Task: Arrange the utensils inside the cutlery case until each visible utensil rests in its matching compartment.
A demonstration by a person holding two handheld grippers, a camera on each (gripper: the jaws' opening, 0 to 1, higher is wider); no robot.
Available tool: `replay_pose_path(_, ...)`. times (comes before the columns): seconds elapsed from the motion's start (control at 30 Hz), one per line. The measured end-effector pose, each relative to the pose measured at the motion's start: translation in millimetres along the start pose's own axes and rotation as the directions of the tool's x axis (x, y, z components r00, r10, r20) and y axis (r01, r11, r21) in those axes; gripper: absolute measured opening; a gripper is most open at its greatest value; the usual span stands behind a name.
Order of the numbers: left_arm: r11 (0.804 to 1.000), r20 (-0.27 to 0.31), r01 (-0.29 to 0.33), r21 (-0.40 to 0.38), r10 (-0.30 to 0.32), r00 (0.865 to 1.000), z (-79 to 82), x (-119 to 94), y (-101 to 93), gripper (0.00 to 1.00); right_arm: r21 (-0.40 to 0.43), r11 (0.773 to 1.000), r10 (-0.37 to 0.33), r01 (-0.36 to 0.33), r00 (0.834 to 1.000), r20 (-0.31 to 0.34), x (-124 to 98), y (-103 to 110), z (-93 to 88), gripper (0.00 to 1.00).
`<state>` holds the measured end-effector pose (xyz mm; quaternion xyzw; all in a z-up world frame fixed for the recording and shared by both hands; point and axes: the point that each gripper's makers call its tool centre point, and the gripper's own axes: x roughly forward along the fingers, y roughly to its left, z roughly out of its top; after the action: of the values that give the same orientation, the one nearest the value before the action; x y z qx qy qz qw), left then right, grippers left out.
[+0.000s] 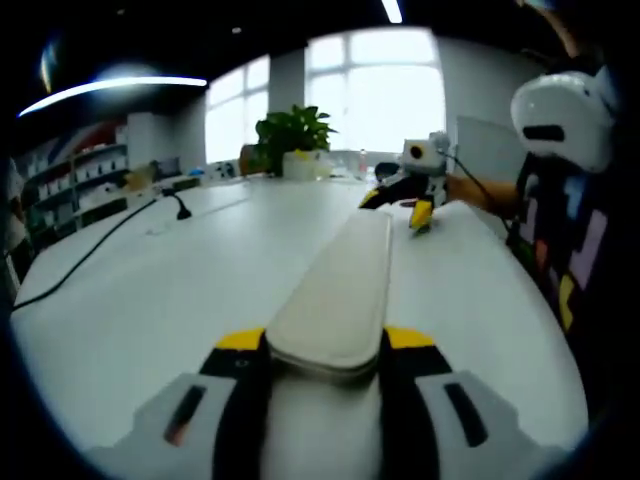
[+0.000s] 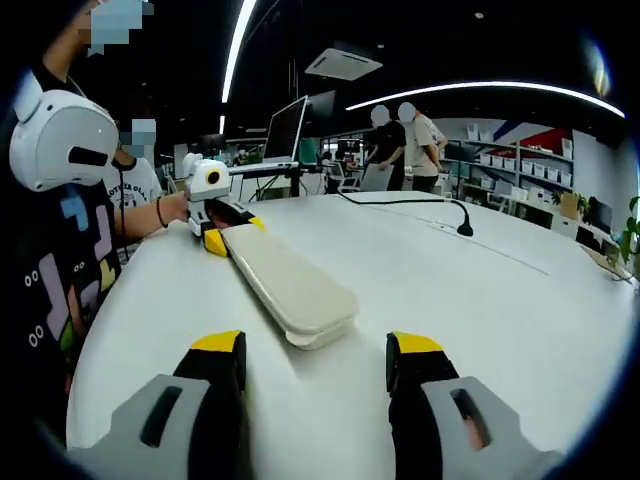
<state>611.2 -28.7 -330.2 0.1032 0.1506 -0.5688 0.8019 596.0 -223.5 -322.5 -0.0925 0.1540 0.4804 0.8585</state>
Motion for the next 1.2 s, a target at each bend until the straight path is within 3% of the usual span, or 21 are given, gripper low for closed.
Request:
replay_pose_path(0.2,1.000,-0.003,-0.019,-0.006,0.019,1.000,0.8,-1,1.9,0.46,0.009,1.000,0.015,-0.015,1.000,0.000,8,-1,1.7,0.59)
replay_pose_path(0.3,1.000,0.002,-0.020,-0.008,0.020,1.000,1.2,-1,2.7,0.46,-0.004,1.000,0.025,-0.025,1.000,-0.019,15,2,-0.3,0.50)
replay_pose_path(0.37,1.000,0.003,-0.022,-0.008,0.022,1.000,1.5,-1,3.0,0.46,-0.066,0.998,0.014,-0.018,0.998,-0.062,17,3,-2.9,0.46)
replay_pose_path(0.77,1.000,0.011,-0.024,-0.012,0.025,1.000,2.6,1,3.9,0.46,-0.028,0.999,-0.027,0.026,1.000,-0.012,21,-4,-2.0,0.36)
replay_pose_path(1.2,0.998,0.008,-0.054,-0.027,0.054,0.998,3.2,3,1.7,0.46,0.015,0.999,-0.047,0.047,0.999,0.007,20,-1,-3.1,0.35)
